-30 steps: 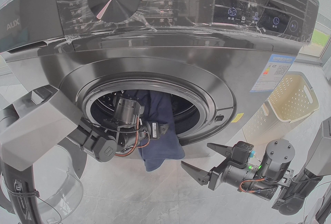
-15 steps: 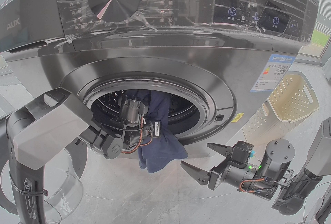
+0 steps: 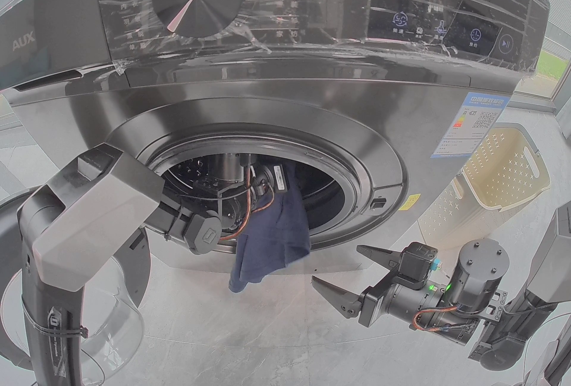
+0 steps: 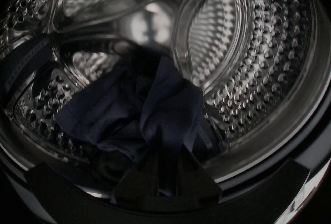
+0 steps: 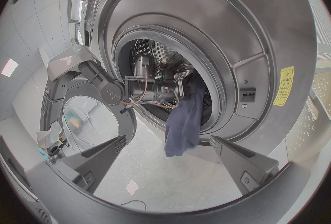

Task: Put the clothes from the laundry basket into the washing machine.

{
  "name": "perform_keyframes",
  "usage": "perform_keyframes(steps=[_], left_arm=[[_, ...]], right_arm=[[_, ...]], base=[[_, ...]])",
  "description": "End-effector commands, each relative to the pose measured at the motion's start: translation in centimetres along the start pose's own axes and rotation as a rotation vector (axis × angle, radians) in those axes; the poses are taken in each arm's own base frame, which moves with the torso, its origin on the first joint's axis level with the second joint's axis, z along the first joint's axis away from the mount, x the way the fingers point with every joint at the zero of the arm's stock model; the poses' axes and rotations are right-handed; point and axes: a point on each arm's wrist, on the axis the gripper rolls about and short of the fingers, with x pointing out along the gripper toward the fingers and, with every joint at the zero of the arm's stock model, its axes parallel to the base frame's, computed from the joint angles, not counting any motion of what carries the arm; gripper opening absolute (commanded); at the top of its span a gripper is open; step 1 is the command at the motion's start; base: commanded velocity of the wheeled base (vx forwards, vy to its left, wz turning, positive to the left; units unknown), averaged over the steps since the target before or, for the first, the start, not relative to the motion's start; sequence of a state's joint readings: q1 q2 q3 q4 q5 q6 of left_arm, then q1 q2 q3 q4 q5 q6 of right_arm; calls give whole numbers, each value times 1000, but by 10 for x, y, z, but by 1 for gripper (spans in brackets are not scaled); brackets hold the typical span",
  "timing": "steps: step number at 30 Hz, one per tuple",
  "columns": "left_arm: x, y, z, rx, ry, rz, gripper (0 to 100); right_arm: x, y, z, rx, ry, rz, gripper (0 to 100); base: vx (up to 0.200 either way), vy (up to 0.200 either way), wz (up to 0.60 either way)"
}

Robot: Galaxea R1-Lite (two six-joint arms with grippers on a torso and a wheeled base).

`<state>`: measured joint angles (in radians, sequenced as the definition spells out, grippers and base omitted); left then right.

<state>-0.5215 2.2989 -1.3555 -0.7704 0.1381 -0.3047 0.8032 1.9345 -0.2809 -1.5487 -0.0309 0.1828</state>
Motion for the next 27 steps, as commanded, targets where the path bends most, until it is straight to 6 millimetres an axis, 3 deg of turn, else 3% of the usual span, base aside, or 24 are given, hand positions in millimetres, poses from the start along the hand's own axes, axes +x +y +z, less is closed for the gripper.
perform_keyframes(steps=[1,7,12,13,17,27], left_arm=[[19,3,3,-16,-89,13,0],[35,4,20,-41,-241,-1,0],[37,8,24,-38,-265,2,0],[36,7,24,-39,-267,-2,100],[28,3,22,-34,-229,-3,100],[-23,-8,-4,26,110,-1,100]], right_arm=[[0,0,0,0,0,1,100],[0,0,0,0,0,1,100],[0,0,0,0,0,1,100],[0,0,0,0,0,1,100],[0,0,0,0,0,1,100],[0,1,0,0,1,2,100]], base=[[0,0,0],[0,0,0],[0,0,0],[0,0,0],[0,0,0],[0,0,0]])
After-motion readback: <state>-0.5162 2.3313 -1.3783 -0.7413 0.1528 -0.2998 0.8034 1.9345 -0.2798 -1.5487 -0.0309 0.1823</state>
